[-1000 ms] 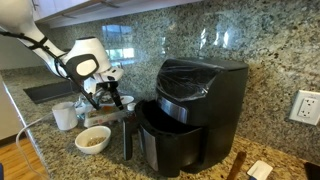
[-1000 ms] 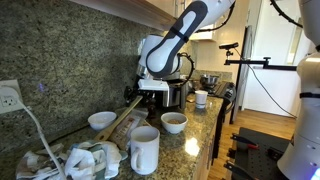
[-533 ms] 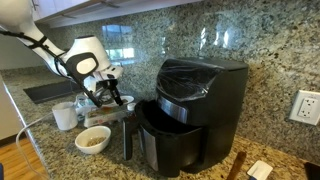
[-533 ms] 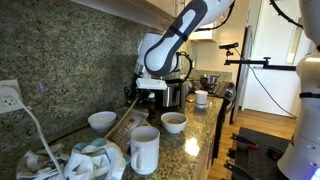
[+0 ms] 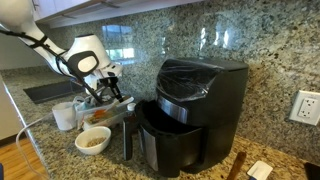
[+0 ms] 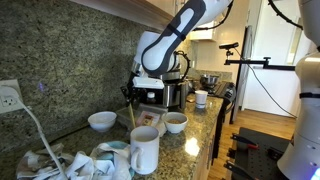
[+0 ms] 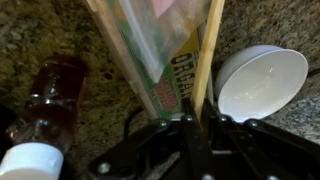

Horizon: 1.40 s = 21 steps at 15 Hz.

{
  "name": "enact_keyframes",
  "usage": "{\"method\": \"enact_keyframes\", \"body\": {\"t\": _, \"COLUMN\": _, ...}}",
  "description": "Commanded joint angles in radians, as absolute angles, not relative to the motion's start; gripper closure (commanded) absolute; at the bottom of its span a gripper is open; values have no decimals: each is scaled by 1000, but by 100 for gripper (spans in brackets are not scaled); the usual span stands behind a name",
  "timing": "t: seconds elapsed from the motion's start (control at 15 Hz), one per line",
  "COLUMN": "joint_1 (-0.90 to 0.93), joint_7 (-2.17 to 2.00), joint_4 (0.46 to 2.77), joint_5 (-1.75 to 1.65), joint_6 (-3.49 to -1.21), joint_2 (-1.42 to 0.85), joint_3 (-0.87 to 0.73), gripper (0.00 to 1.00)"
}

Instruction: Use the wooden spoon to mix the contents of the white bowl

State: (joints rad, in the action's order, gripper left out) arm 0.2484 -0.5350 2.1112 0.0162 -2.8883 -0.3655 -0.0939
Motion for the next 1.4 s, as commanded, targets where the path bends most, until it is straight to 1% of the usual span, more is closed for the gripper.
{"method": "enact_keyframes", "body": {"t": 0.0, "joint_1": 274, "joint_7": -543, "joint_4": 2086, "joint_5": -9, "joint_6": -2889, "joint_2": -389, "joint_3": -119, "gripper": 96}}
{"method": "enact_keyframes", "body": {"t": 0.93, "joint_1": 299, "joint_7": -538, "joint_4": 1995, "joint_5": -3, "joint_6": -2878, "joint_2": -436, "joint_3": -127, "gripper": 94}}
{"method": "enact_keyframes", "body": {"t": 1.2, "joint_1": 324, "joint_7": -566, "joint_4": 1991, "joint_5": -26, "joint_6": -2896, "joint_2": -426, "joint_3": -168, "gripper": 94}}
{"method": "enact_keyframes", "body": {"t": 1.33, "joint_1": 359, "joint_7": -603, "joint_4": 1998, "joint_5": -53, "joint_6": -2917, "joint_2": -419, "joint_3": -215, "gripper": 94}}
